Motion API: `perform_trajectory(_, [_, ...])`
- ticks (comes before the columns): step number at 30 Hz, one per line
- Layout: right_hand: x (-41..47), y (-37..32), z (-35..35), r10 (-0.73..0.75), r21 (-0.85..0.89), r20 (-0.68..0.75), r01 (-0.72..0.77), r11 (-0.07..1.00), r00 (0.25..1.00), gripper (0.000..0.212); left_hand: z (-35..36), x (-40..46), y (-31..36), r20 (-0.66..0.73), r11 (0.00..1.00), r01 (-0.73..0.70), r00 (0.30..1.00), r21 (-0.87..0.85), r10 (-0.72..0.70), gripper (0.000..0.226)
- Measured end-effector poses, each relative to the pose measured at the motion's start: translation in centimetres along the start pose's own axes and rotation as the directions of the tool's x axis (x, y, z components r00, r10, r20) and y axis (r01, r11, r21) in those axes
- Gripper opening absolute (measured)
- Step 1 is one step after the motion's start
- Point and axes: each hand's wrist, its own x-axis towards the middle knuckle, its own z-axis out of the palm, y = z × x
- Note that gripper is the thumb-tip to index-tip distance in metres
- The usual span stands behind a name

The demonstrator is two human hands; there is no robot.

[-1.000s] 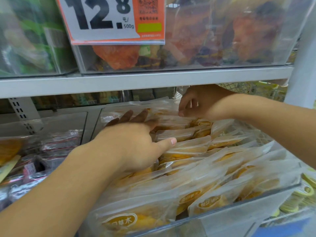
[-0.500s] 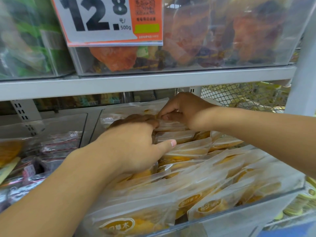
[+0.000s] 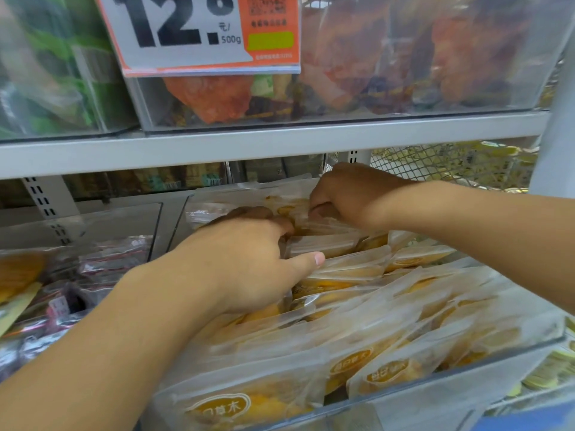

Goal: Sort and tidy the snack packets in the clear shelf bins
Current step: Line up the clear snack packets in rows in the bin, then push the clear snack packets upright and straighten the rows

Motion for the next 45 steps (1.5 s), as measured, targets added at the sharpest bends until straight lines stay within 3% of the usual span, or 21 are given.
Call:
perform_trajectory(7, [-1.4,-0.7,-0.3,0.068,0.096,0.059,-0.073,0.993,0.996,0.026,-0.2,0.1,0.0,-0.003,0.999,-0.005,1.000,-0.046,0.005,0.069])
perform_trajectory(10, [-4.6,-0.9,-2.0,0.027,0.064,0.013,-0.027,0.998,1.000,0.050,-0.3,0.2,-0.3,-0.092,0.992,-0.037,0.995,-0.117,0.026,0.062])
perform_trajectory(12, [-6.1,-1.4,-2.7,-0.020,0.081,0.041,0.016,0.997,0.999,0.058,-0.6,0.0,-0.3,-0.074,0.984,-0.044,0.997,-0.173,0.032,0.072])
perform_trajectory(16, [-4.8,-2.1,-2.1,-0.072,0.074,0.084,0.066,0.995,0.994,0.032,-1.2,-0.6,-0.3,0.045,0.990,-0.047,0.998,-0.131,0.053,0.100])
perform_trajectory(20, [-1.7,-2.9,-1.7,-0.063,-0.186,0.010,0.064,0.981,0.998,0.017,-1.2,-0.8,-0.3,0.077,0.991,-0.045,0.995,-0.124,0.055,0.108])
perform_trajectory(24, [-0.5,-2.4,-1.4,0.033,-0.087,-0.061,-0.038,0.996,0.998,0.014,-1.2,-1.0,-1.0,0.187,0.996,0.025,0.982,-0.088,-0.008,0.138])
perform_trajectory(26, [-1.8,-2.4,-1.9,0.039,-0.018,-0.072,-0.040,0.999,0.997,0.018,-1.1,-1.0,-1.6,0.185,0.993,0.013,0.983,-0.121,0.010,0.136])
perform_trajectory(29, [-5.5,-2.4,-2.8,-0.002,0.067,-0.190,0.015,0.998,0.982,0.045,-0.7,-1.1,-2.0,0.098,0.993,0.008,0.995,-0.118,0.003,0.123])
perform_trajectory(32, [-8.0,-2.6,-2.9,0.001,0.191,-0.024,0.003,0.981,1.000,0.056,-0.2,-1.2,-1.6,-0.029,0.999,0.009,1.000,-0.036,-0.010,0.098])
perform_trajectory(34, [-7.8,-2.9,-2.2,0.003,0.079,0.097,-0.011,0.997,0.995,0.050,0.0,-1.1,-1.4,-0.091,1.000,0.010,0.996,0.018,-0.008,0.083])
perform_trajectory(38, [-5.5,-3.7,-1.8,0.008,-0.122,0.050,-0.002,0.993,0.999,0.033,0.1,-0.9,-1.3,-0.176,0.999,0.030,0.984,0.020,-0.026,0.060])
perform_trajectory(45, [-5.7,-5.6,-2.6,0.054,-0.128,0.129,-0.037,0.991,0.990,0.025,-1.5,-3.5,-1.6,-0.082,0.984,-0.132,0.989,-0.118,0.123,0.069])
